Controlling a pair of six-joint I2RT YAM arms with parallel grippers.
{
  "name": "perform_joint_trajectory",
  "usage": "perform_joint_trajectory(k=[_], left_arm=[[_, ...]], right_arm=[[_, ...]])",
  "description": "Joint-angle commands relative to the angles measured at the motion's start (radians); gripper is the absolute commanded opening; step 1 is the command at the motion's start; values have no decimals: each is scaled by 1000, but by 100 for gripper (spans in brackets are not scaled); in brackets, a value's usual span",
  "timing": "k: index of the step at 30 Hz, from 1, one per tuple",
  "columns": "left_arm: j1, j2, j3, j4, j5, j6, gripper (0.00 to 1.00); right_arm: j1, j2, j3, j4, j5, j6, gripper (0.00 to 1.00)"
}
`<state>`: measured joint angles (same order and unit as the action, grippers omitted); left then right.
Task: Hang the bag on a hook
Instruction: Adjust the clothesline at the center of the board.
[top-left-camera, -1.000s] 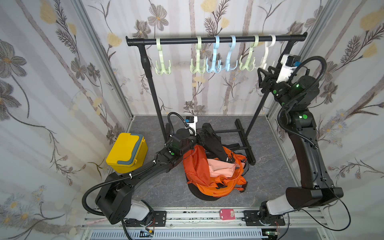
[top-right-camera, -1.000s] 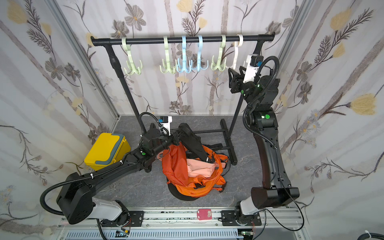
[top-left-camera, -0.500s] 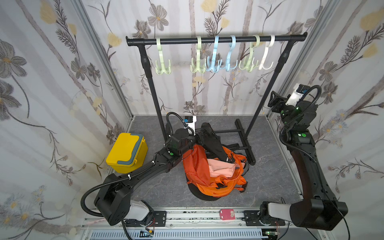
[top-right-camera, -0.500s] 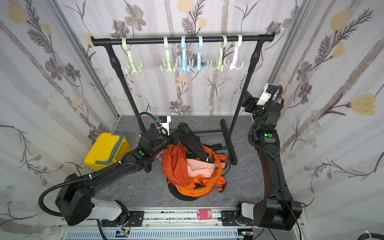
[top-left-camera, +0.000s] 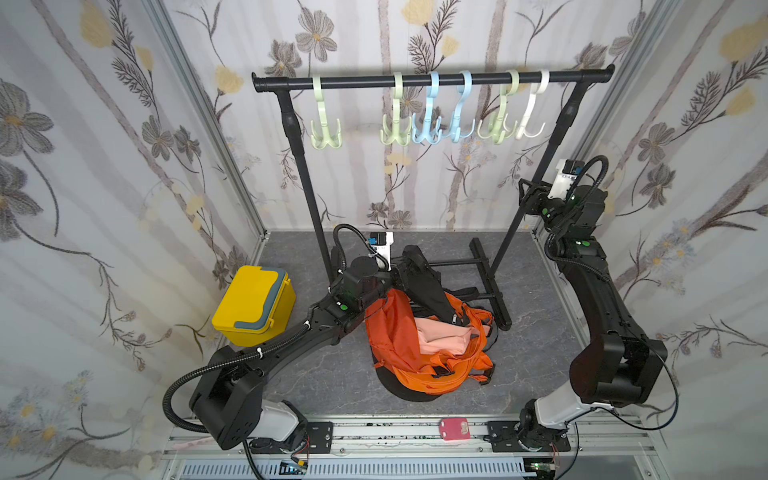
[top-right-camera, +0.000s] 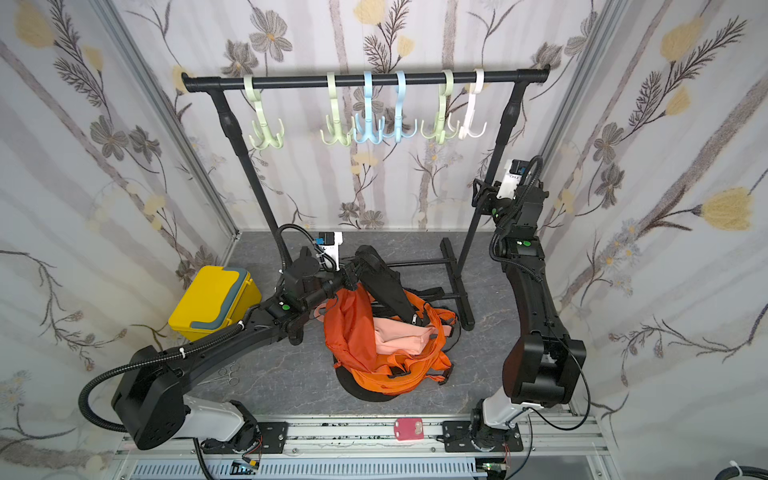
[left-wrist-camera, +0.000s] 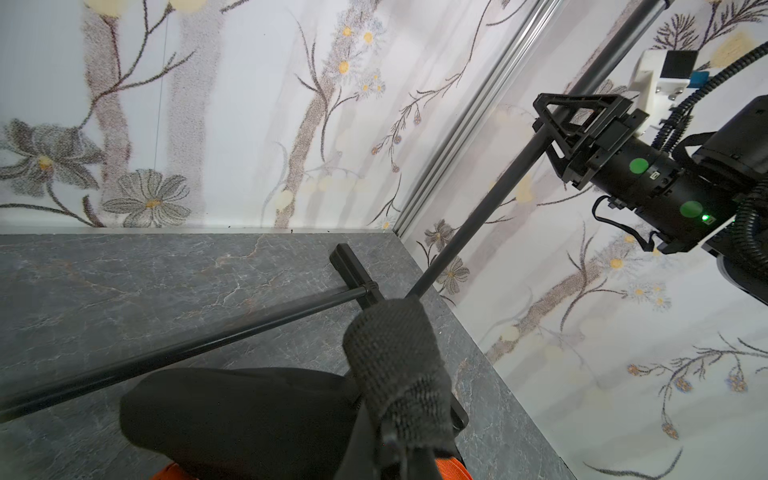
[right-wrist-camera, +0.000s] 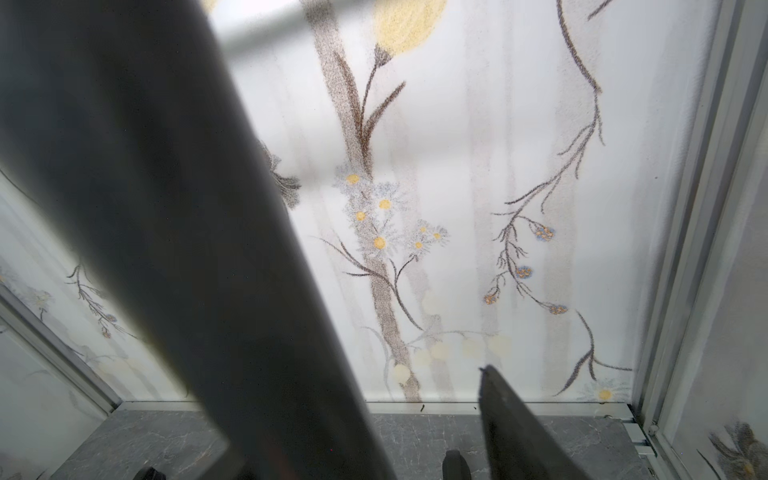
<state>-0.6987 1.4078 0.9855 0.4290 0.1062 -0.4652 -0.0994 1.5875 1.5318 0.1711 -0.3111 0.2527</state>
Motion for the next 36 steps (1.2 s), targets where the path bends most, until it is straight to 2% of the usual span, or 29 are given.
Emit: perform_joint_trajectory(k=[1, 3, 6, 13, 20, 24, 29, 33, 36], left_arm=[[0, -6, 1, 1, -6, -3, 0], [1, -12, -2, -2, -7, -2, 0], [0, -20, -5, -13, -7, 0, 0], [-1, -46, -23, -12, -9, -9, 0], [-6, -69, -31, -21, -11, -14, 0], [-9, -73, -24, -36, -7, -10, 0], [-13, -73, -4, -60, -4, 5, 0], [-13, -60, 23, -85, 11, 22, 0], [-15, -49, 38, -91, 19, 32, 0]], right_arm=[[5, 1, -5, 54, -36, 18, 31], [11, -36, -77, 96, -16, 23, 22], [17, -104, -165, 122, 31, 16, 15], [23, -259, -303, 128, 91, -4, 13], [23, -363, -386, 93, 134, -27, 17], [23, -378, -398, 72, 148, -32, 32], [23, -386, -386, 40, 156, -34, 75], [40, -442, -430, -13, 197, -30, 84], [128, -560, -592, -2, 315, -9, 86]])
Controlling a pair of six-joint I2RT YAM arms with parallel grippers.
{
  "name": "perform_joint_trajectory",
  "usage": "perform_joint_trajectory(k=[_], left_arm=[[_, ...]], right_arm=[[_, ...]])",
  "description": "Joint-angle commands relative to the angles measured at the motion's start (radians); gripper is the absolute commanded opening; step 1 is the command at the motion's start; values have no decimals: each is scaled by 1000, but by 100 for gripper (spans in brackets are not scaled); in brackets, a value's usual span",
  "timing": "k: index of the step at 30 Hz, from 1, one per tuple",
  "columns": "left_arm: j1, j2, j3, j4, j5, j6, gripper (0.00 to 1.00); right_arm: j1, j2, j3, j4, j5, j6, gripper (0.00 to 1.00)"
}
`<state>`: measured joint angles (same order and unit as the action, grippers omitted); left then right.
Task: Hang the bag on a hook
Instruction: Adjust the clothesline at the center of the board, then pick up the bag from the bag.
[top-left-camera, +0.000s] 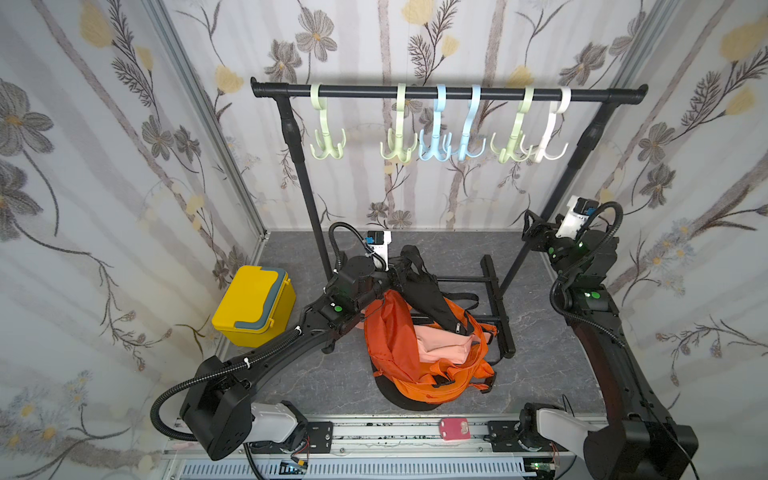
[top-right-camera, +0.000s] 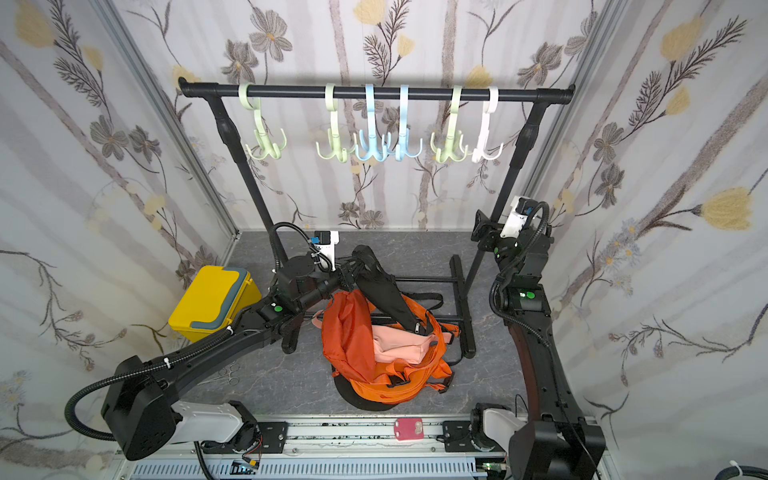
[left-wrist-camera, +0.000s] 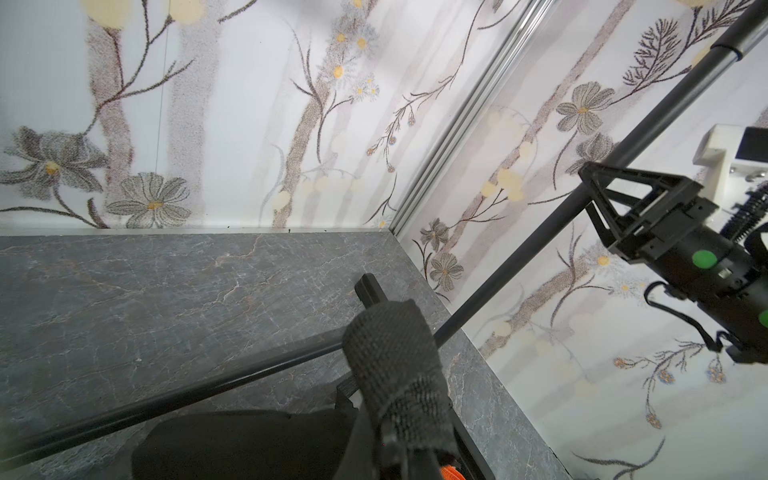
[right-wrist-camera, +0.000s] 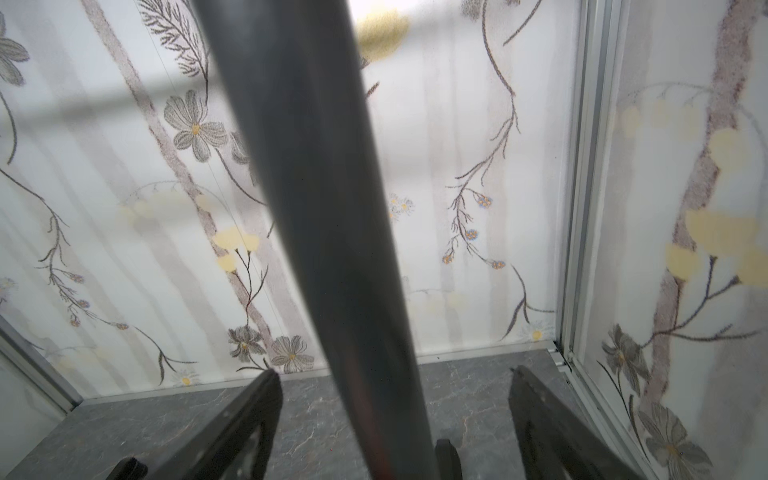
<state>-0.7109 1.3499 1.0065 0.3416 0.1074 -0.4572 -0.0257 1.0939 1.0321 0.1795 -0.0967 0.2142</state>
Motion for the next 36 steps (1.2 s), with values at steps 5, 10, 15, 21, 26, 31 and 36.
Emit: perform_joint_trajectory(k=[5, 10, 15, 21, 26, 31, 36], left_arm=[[-2, 28, 44, -19, 40, 38, 0], [-7, 34, 70, -45, 53, 58, 0], [-15, 26, 84, -62, 54, 68, 0], [-24, 17, 90, -85, 41, 77, 0], [-25, 4, 96, -104, 32, 87, 0], [-27, -13, 86, -116, 22, 94, 0], [-27, -32, 69, -118, 15, 97, 0]], right_arm=[[291, -238, -403, 35, 263, 120, 84], [472, -224, -486, 75, 232, 75, 85], [517, -33, -338, 4, 87, -41, 84], [618, 110, -220, 20, 25, -130, 85], [657, 192, -170, 48, 27, -145, 86], [656, 220, -133, 86, 105, -133, 81], [641, 212, -102, 92, 138, -138, 69]])
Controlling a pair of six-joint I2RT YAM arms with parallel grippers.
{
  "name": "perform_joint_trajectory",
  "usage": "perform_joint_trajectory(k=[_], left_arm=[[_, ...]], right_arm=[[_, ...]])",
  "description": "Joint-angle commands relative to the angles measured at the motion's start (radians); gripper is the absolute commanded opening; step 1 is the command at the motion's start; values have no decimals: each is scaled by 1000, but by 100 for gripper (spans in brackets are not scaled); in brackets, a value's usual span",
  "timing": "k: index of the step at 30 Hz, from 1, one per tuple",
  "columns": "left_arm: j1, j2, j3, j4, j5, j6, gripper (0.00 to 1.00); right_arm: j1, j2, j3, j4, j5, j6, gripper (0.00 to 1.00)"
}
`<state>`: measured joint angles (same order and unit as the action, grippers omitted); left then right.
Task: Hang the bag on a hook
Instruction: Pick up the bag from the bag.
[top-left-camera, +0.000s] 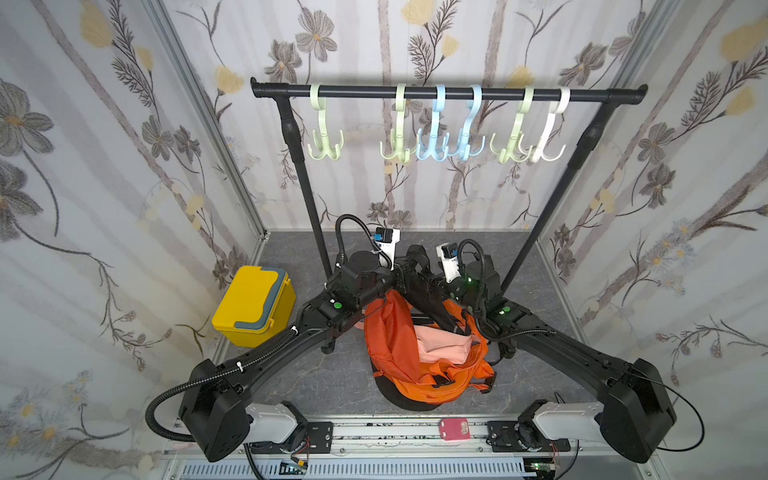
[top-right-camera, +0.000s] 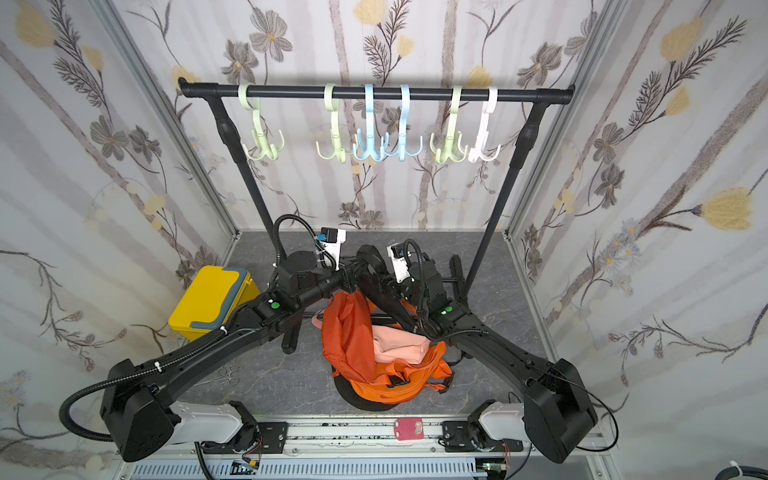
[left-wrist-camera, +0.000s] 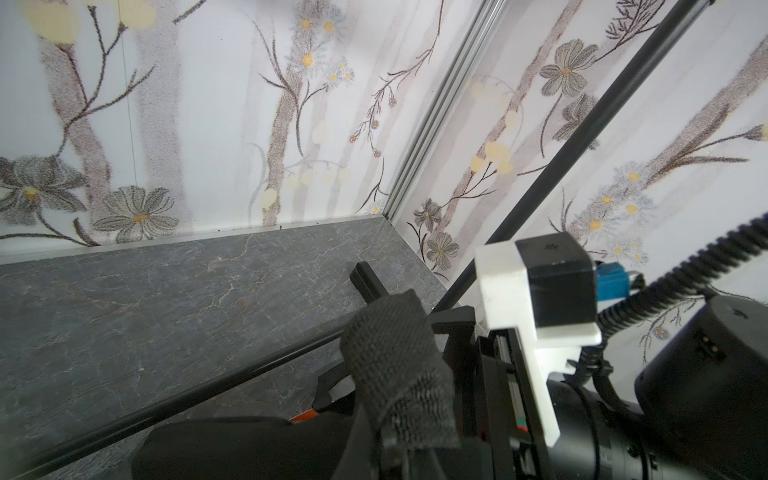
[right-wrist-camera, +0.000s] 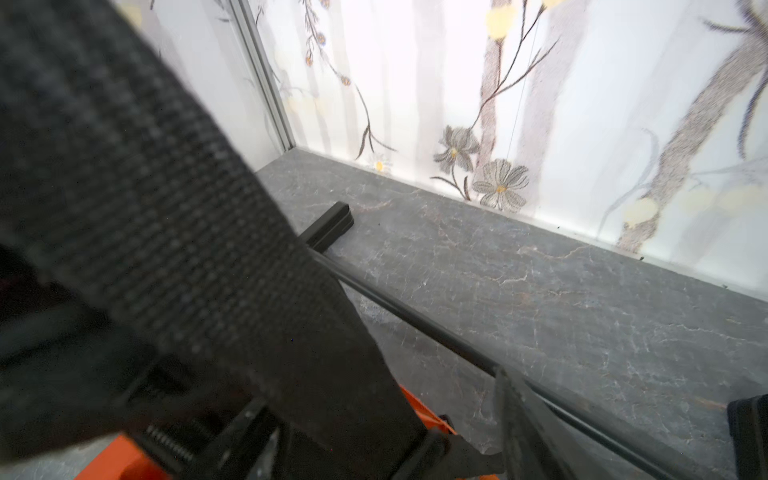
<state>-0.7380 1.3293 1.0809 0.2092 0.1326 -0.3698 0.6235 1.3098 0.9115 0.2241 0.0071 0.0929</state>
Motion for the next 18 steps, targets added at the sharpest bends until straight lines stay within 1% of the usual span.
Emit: perform_joint_trajectory(k=[1, 2, 4, 7, 8, 9, 12, 16, 18], left_arm=[[0, -14, -8, 15, -11, 9, 0], [0, -17, -10, 15, -12, 10, 0], [0, -24, -15, 13, -18, 11, 0], [2, -43, -21, 12, -34, 12, 0], [2, -49, -23, 10, -40, 13, 0], [3, -56, -21, 7, -44, 15, 0], [8, -67, -19, -1, -51, 17, 0], [10, -104, -11, -7, -48, 14, 0], [11, -114, -8, -10, -48, 12, 0]], right_arm=[[-14, 1, 26, 43, 41, -18, 66], [-18, 6, 34, 43, 50, -20, 61], [-24, 16, 45, 42, 79, -22, 48], [-26, 1, 40, 47, 155, -22, 29], [-26, -13, 32, 54, 175, -22, 26], [-28, -29, 22, 62, 200, -25, 23], [-38, -84, 0, 75, 272, -39, 25], [-83, -135, -4, 74, 275, -52, 25], [-98, -148, 3, 66, 281, -60, 27]])
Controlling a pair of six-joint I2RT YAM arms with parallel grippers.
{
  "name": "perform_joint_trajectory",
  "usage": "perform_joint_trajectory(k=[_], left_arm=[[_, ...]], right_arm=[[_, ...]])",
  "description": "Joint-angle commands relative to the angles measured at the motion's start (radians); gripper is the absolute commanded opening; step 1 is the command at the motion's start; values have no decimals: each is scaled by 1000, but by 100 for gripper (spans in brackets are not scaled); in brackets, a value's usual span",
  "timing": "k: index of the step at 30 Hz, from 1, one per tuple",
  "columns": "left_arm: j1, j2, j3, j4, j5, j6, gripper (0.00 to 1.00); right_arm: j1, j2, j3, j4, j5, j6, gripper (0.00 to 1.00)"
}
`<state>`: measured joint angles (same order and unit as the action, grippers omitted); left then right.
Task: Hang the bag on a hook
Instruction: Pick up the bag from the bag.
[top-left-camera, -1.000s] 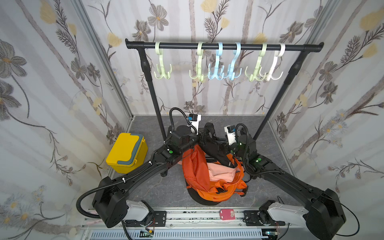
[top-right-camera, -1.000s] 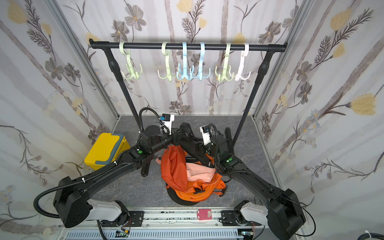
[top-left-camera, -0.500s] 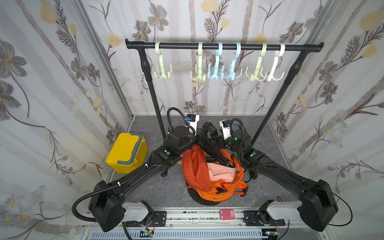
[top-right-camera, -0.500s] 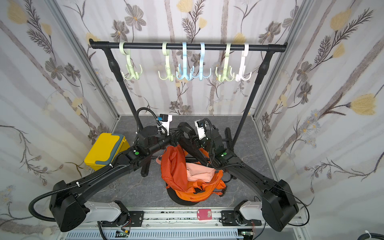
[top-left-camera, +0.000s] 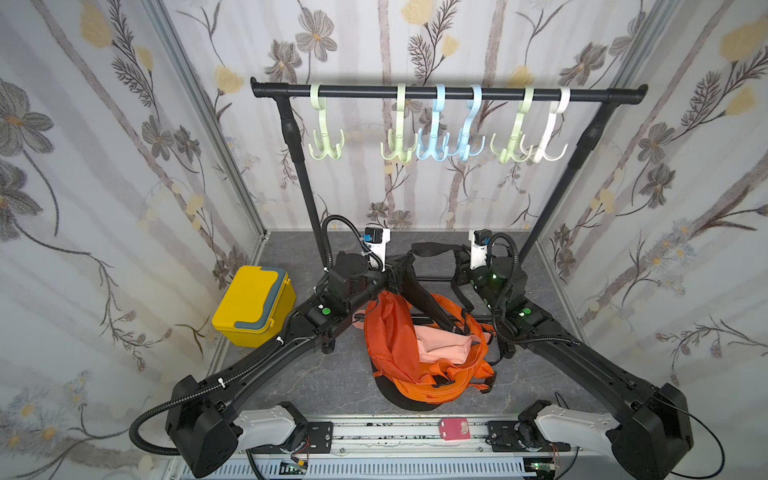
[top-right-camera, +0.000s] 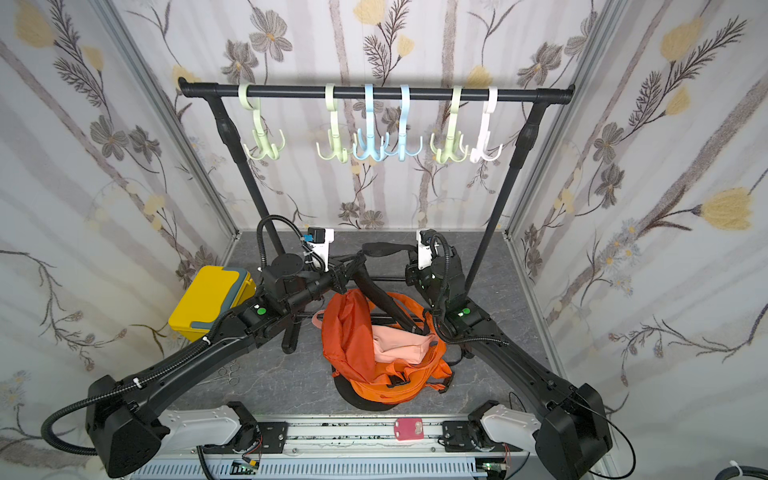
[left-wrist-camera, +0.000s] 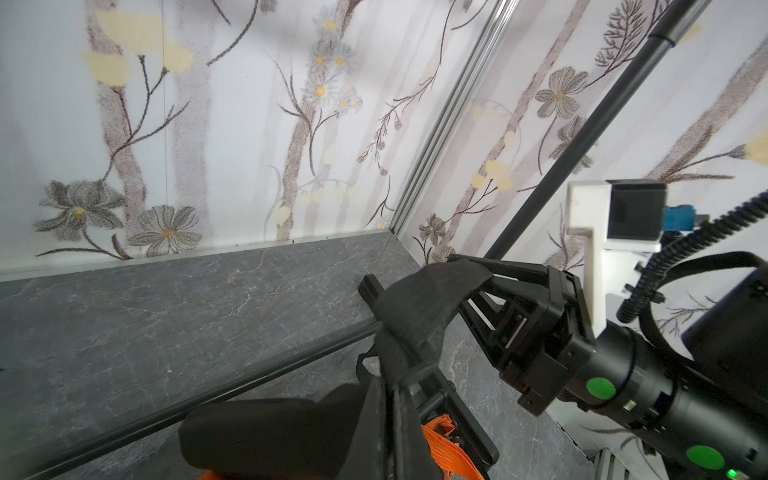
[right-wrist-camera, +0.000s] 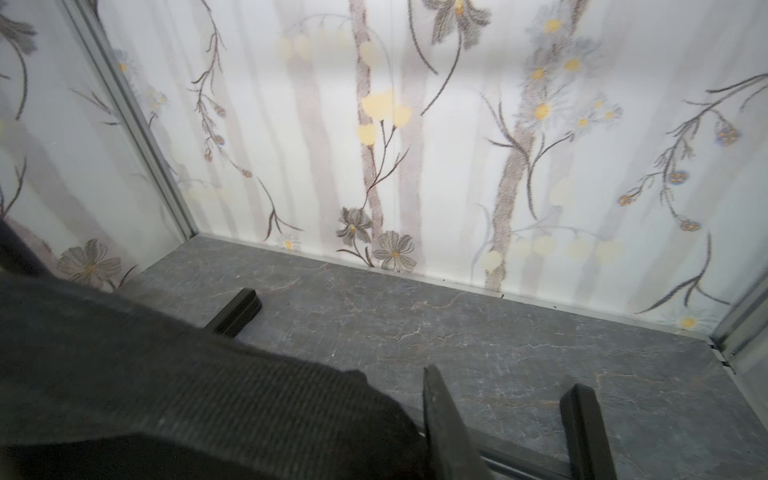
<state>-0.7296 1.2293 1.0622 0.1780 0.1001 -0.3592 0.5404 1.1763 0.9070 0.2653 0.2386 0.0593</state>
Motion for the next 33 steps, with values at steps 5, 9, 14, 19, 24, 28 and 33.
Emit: perform_joint_trajectory(k=[5, 9, 14, 19, 24, 28, 33], left_arm=[[2, -36, 8, 15, -16, -4, 0], [0, -25, 12, 24, 22, 0, 0], [-65, 37, 50, -7, 31, 102, 1], [-100, 143, 114, 7, 83, 207, 91], [-111, 252, 217, 35, 49, 290, 99], [-113, 376, 342, 2, -1, 362, 98], [-118, 484, 451, -77, -89, 433, 72]], right_arm=[[-53, -45, 22, 42, 48, -36, 29], [-55, -52, 57, 15, -55, -38, 19], [-45, -76, 133, -87, -144, -54, 8], [-34, -76, 271, -244, -227, -96, 6], [-22, -78, 374, -352, -266, -128, 5], [-16, -98, 426, -395, -267, -141, 5], [-17, -125, 473, -425, -207, -163, 2]])
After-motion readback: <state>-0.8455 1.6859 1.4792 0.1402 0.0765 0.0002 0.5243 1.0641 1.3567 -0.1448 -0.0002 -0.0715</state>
